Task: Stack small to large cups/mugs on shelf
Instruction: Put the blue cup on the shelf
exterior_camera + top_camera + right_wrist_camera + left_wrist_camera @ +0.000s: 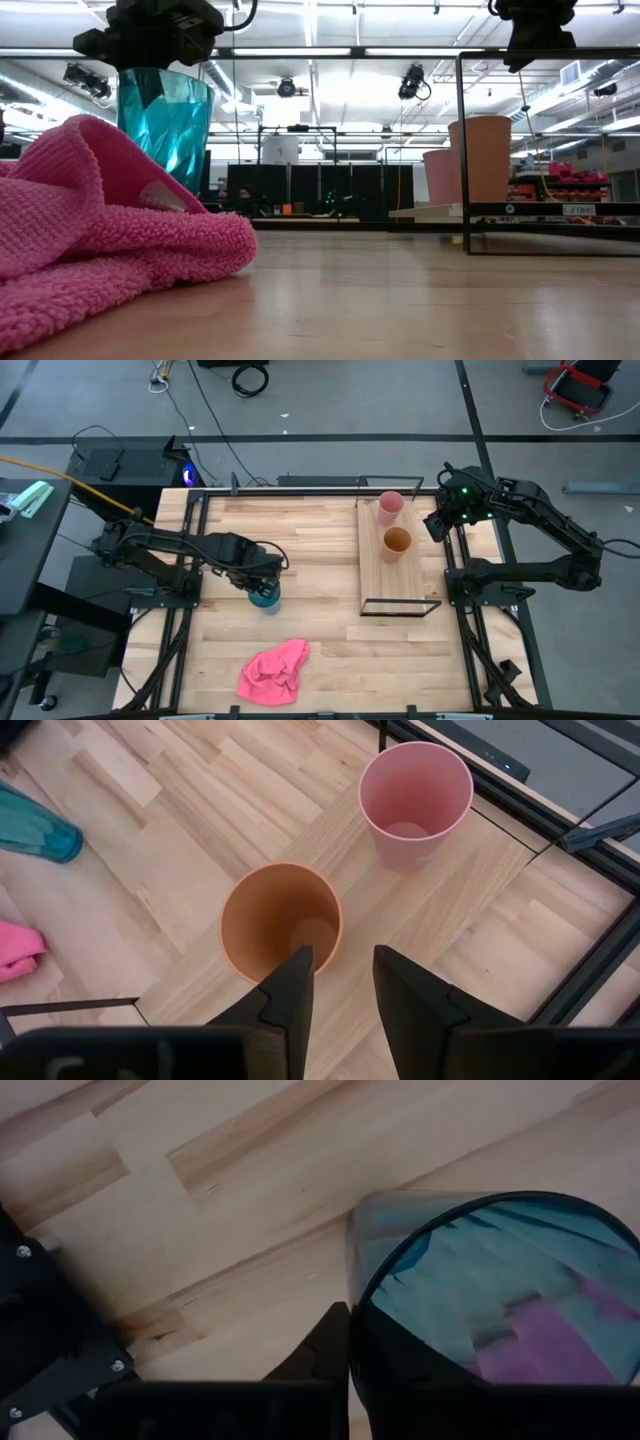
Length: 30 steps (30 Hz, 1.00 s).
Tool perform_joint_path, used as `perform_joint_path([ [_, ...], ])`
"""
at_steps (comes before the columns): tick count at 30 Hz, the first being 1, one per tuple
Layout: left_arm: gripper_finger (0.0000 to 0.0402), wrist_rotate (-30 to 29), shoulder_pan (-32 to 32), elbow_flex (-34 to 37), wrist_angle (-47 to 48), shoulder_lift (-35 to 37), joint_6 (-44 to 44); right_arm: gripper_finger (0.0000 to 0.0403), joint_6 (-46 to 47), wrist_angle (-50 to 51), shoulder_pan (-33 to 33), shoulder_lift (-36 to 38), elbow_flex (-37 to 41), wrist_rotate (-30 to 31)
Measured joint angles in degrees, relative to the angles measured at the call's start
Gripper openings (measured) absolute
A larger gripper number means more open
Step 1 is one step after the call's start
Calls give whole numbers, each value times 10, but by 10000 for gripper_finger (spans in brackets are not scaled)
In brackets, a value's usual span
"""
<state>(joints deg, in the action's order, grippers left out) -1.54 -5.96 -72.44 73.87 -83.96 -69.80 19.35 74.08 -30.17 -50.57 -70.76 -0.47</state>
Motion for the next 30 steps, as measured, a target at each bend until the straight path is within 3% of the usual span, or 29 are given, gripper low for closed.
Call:
perform_joint_path([
  [5, 13, 1, 7, -1, -38, 0, 0, 115, 0, 0, 0, 0, 0, 0],
  [10, 13, 6, 24, -49, -52, -1, 16, 115, 0, 0, 0, 0, 0, 0],
  [20, 12, -34, 74, -200, -37, -18, 105, 115, 0, -1, 0, 0, 0, 0],
  [30, 12, -33, 113, -382, 32, -143, 218, 115, 0, -1, 0, 0, 0, 0],
])
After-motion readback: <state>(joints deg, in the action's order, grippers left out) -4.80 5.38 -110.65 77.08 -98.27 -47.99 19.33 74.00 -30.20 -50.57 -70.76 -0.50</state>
